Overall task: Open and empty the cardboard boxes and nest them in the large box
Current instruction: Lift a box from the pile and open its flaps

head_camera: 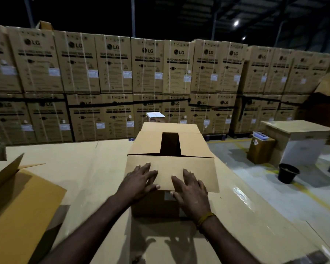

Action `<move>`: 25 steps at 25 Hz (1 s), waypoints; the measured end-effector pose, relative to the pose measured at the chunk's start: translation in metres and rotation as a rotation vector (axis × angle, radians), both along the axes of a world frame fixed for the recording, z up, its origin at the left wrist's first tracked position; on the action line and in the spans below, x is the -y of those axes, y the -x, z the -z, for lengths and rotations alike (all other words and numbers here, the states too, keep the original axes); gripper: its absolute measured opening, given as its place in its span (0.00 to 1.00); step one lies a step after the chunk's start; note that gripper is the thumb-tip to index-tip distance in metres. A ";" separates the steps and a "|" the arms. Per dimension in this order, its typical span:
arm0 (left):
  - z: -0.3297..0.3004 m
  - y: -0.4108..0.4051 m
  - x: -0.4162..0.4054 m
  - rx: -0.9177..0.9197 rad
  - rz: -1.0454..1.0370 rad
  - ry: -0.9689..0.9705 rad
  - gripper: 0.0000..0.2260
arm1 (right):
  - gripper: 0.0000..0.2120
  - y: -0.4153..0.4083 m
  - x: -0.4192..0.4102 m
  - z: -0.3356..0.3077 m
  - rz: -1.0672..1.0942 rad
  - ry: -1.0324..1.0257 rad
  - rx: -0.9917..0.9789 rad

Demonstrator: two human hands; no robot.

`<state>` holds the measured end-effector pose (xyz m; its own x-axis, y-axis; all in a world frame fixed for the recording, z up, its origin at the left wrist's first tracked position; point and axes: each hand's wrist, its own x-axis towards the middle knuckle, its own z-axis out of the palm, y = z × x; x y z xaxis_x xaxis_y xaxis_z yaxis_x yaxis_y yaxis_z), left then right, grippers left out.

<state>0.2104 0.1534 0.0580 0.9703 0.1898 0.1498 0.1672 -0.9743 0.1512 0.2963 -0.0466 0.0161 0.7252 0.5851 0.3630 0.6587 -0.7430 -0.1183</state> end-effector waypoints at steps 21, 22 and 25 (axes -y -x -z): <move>0.013 -0.088 -0.019 0.167 0.000 -0.154 0.43 | 0.26 -0.065 -0.068 0.004 0.023 -0.079 0.147; 0.009 -0.092 -0.021 0.146 0.019 -0.145 0.43 | 0.26 -0.070 -0.062 0.004 0.022 -0.084 0.180; -0.002 -0.103 -0.020 0.127 0.068 -0.110 0.41 | 0.26 -0.083 -0.047 0.001 0.048 -0.090 0.206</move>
